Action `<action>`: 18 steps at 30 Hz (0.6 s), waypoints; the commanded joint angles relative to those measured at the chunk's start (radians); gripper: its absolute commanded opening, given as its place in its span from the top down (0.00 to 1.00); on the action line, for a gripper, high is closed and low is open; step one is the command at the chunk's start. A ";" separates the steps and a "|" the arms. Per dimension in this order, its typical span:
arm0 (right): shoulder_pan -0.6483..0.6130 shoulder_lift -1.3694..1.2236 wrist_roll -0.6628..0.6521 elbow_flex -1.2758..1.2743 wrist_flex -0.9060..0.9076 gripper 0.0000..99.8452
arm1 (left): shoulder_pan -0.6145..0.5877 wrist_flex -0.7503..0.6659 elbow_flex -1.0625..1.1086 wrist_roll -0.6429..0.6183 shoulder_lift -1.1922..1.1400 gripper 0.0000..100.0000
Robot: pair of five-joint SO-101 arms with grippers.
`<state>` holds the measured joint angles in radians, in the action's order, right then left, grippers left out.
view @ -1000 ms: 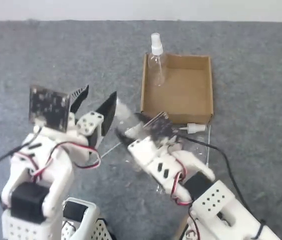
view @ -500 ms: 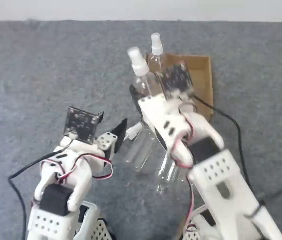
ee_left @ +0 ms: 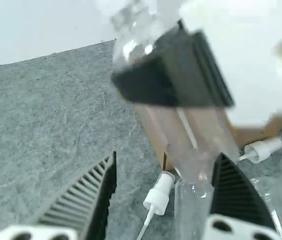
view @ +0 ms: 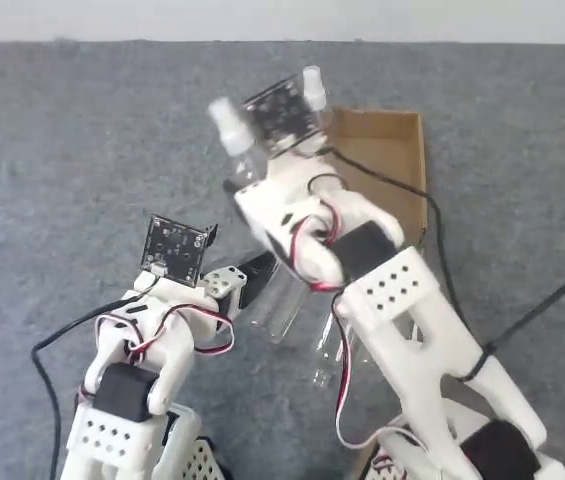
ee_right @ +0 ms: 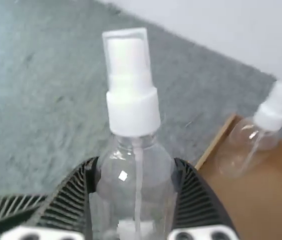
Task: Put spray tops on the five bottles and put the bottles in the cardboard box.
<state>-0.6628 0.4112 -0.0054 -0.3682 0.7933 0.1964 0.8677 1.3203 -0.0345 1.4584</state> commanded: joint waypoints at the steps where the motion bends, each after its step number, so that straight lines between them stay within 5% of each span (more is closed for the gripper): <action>1: -0.036 0.131 -0.015 0.068 0.104 0.99 | 0.003 -0.037 -0.007 -0.008 0.011 0.71; 12: -0.025 0.277 -0.017 0.066 0.225 0.99 | 0.003 -0.035 -0.005 -0.008 0.011 0.71; 18: 0.117 0.280 -0.060 0.074 0.216 0.99 | 0.003 -0.031 -0.004 -0.008 0.015 0.71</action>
<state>-0.6490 0.6429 -0.0100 -0.3652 1.0050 0.2010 0.8569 1.3218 -0.0345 1.4599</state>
